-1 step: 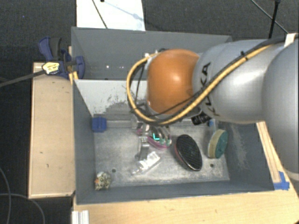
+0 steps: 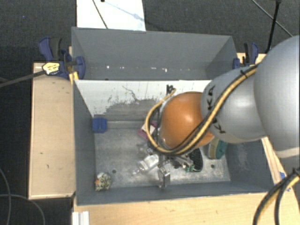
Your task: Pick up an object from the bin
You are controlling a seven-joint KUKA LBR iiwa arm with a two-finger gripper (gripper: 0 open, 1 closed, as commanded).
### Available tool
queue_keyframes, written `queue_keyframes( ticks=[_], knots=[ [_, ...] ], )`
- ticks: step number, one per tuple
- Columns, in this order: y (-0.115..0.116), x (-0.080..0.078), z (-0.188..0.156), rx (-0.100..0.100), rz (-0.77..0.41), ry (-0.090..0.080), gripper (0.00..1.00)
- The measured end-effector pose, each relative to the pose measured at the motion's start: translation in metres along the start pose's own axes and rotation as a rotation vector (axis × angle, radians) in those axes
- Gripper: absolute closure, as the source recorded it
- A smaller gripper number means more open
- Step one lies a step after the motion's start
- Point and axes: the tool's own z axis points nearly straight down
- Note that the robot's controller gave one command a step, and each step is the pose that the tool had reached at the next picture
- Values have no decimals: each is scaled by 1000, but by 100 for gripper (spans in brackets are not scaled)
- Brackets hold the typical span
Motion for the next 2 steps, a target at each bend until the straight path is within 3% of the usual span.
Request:
queue_keyframes(
  ticks=[1, 2],
  knots=[
    [3, 2, -33, 1, -30, -7, 0],
    [-4, -7, -35, 0, -6, -8, 0]
  ],
)
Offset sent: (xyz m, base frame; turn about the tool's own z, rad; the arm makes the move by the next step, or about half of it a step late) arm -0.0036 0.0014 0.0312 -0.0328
